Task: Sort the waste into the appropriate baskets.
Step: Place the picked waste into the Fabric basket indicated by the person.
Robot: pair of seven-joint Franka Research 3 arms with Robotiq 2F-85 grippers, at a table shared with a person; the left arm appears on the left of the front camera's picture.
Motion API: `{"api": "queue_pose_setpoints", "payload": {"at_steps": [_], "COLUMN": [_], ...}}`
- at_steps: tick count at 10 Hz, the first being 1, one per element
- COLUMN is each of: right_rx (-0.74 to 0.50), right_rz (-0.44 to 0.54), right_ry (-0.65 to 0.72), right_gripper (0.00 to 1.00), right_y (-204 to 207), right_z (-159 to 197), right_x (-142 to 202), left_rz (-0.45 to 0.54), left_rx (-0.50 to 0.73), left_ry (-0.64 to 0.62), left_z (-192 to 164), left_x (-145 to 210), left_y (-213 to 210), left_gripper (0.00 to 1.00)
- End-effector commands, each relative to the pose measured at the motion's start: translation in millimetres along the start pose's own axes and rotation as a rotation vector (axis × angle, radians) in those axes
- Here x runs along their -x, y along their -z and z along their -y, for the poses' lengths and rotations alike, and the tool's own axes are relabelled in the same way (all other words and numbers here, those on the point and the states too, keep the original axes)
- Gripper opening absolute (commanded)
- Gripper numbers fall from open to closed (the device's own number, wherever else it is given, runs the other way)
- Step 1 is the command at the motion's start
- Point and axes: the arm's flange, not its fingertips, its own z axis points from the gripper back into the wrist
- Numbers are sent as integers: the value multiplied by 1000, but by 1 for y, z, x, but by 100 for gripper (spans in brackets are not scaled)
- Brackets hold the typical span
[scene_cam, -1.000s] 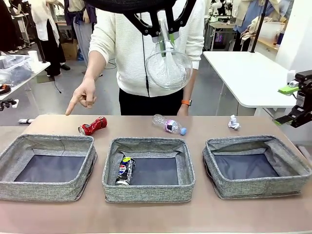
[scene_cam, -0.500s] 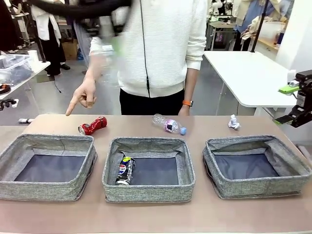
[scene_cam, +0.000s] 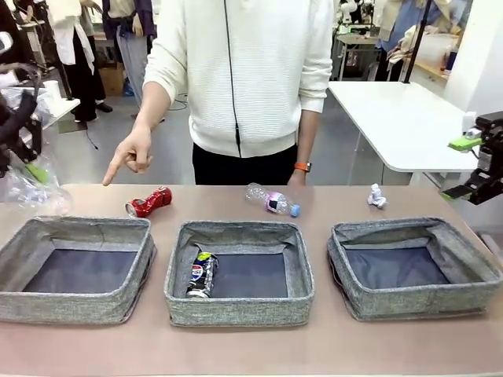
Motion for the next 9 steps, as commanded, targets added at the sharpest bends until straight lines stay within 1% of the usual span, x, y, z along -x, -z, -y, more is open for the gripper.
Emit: {"api": "queue_pose_setpoints", "payload": {"at_steps": [1,3,6,7,8,9], "right_rx": [-14,-14,-14,-14,-14,-14], "right_rz": [3,3,3,3,3,3], "right_ry": [16,16,16,16,16,16], "right_gripper": [100,100,100,100,100,100], "right_y": [0,0,0,0,0,0], "right_z": [-7,-7,-7,-7,-7,-7], "right_x": [-1,-1,-1,-1,-1,-1], "left_rz": [107,61,47,49,51,54], "left_rx": [77,110,84,69,56,54], "left_ry": [-106,-137,-116,-98,-92,-92], "left_z": [11,9,9,10,11,11], "left_x": [-8,-15,-14,-14,-12,-11], "left_y": [20,35,35,36,36,35], "left_gripper": [13,13,13,62,71,100]}}
